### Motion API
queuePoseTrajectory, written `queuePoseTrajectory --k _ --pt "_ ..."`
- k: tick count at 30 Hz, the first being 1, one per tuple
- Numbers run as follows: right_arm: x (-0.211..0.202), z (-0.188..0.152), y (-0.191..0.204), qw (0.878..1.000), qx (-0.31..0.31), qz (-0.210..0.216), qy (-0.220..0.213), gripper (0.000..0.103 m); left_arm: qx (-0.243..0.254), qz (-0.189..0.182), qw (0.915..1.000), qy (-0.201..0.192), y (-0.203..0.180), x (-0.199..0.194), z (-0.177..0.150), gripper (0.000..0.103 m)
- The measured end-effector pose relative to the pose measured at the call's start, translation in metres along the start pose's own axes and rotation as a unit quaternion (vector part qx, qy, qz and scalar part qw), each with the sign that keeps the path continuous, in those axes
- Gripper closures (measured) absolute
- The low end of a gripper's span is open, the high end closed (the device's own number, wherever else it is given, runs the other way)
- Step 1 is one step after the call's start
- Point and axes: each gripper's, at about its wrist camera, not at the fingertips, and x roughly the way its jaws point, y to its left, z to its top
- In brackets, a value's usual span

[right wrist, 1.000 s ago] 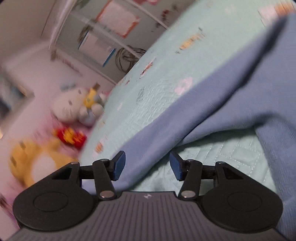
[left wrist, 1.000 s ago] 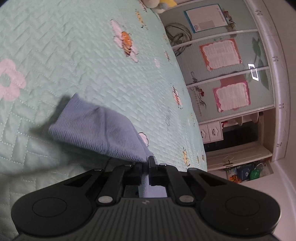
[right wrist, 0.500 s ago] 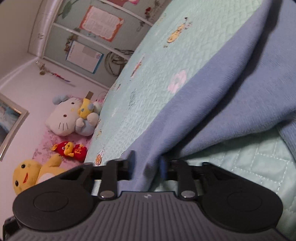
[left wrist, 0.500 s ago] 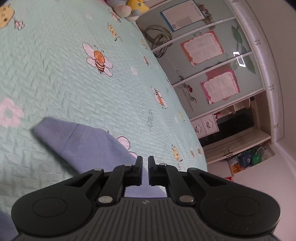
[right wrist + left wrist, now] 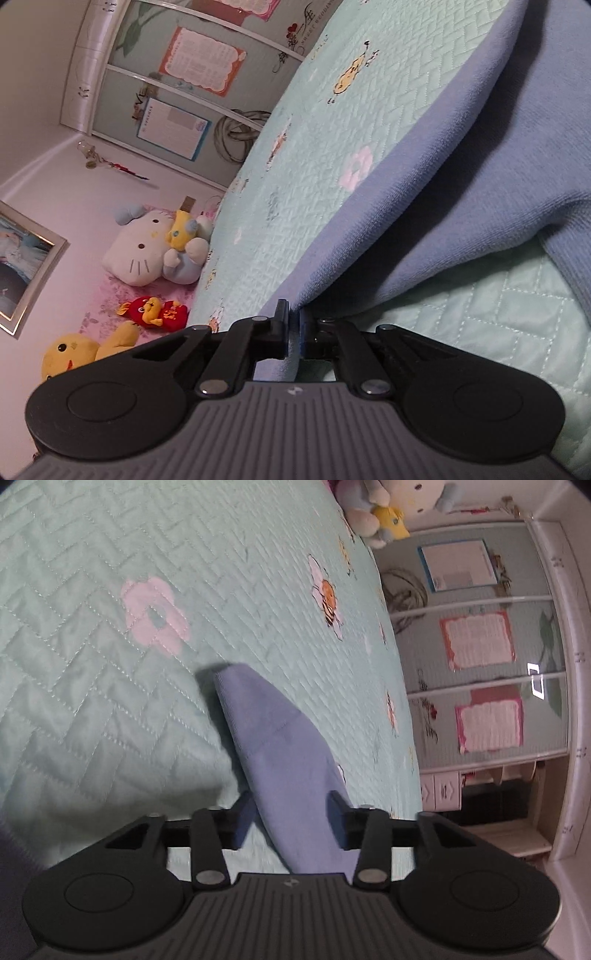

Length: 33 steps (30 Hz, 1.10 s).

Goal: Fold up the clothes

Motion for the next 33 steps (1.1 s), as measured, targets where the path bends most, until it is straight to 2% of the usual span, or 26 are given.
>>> queuePoseTrajectory --k 7,9,10,11,12,15,18,20,25,28,31,33 --pt "0.004 0.001 -0.011 1.000 0.004 -0.002 0.001 0.099 0.014 0.023 0.9991 -0.033 0.007 0.025 0.010 0.046" --pt "0.004 0.001 -0.013 1.000 -0.001 -0.004 0.000 0.100 0.018 0.029 0.9985 -0.043 0.009 0.033 0.012 0.050" --pt "0.004 0.002 -0.012 1.000 -0.007 -0.004 -0.002 0.101 0.030 0.036 0.9980 -0.042 0.008 0.037 0.016 0.063" --pt "0.003 0.002 -0.011 1.000 -0.012 -0.003 -0.005 0.101 0.050 0.042 0.9973 -0.034 0.004 0.040 0.022 0.089" --pt "0.001 0.002 -0.008 1.000 -0.018 -0.002 -0.006 0.101 0.064 0.041 0.9968 -0.025 0.000 0.040 0.027 0.091" --pt "-0.010 0.004 0.007 0.999 -0.041 0.008 -0.010 0.101 0.109 0.005 0.9939 -0.015 -0.017 0.022 0.035 0.092" --pt "-0.033 0.003 0.024 0.998 -0.064 0.023 -0.014 0.101 0.173 -0.040 0.9841 -0.008 -0.037 -0.014 0.033 0.092" --pt "-0.056 -0.001 0.034 0.996 -0.081 0.035 -0.014 0.101 0.211 -0.052 0.9762 -0.004 -0.037 -0.042 0.029 0.092" --pt "-0.125 -0.030 0.048 0.992 -0.115 0.053 0.004 0.101 0.245 -0.052 0.9681 0.008 -0.009 -0.102 0.017 0.092" --pt "-0.157 -0.059 0.049 0.990 -0.131 0.049 0.027 0.101 0.262 -0.037 0.9643 0.006 0.013 -0.127 0.005 0.091" --pt "-0.173 -0.093 0.043 0.987 -0.143 0.040 0.060 0.101 0.292 -0.015 0.9563 -0.005 0.032 -0.142 -0.006 0.091" --pt "-0.173 -0.112 0.034 0.985 -0.150 0.018 0.082 0.101 0.296 0.006 0.9552 0.000 0.046 -0.142 -0.015 0.091"
